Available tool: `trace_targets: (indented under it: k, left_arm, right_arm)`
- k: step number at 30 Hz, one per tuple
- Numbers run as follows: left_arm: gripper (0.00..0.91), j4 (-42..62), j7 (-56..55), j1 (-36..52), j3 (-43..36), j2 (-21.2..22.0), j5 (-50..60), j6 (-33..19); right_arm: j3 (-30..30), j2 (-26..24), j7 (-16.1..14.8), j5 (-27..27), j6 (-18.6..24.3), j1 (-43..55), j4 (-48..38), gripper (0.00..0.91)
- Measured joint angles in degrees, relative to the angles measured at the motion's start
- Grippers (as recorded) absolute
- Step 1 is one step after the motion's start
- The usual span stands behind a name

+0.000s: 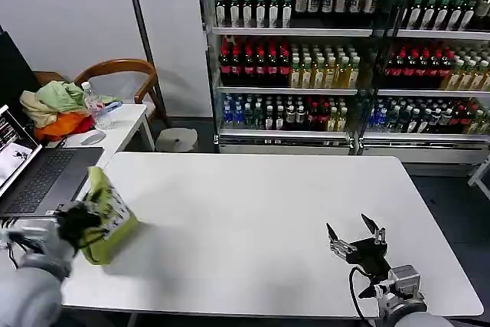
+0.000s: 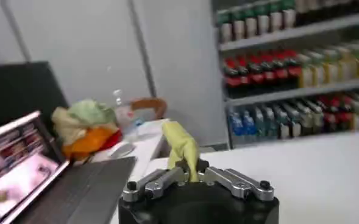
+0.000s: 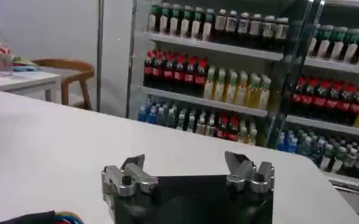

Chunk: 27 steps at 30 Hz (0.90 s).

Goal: Fold and organize the clothes.

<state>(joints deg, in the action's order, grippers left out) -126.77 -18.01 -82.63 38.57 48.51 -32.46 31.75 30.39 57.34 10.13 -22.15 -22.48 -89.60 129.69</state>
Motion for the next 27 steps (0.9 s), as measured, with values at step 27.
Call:
trace_targets:
  k: [27]
  left_arm:
    - [0.050,10.3,7.4,13.0,-44.0,18.7,42.5,-3.6]
  right_arm:
    - [1.7,-0.6,-0.2,0.9,-0.2,-1.0,-0.1,0.907]
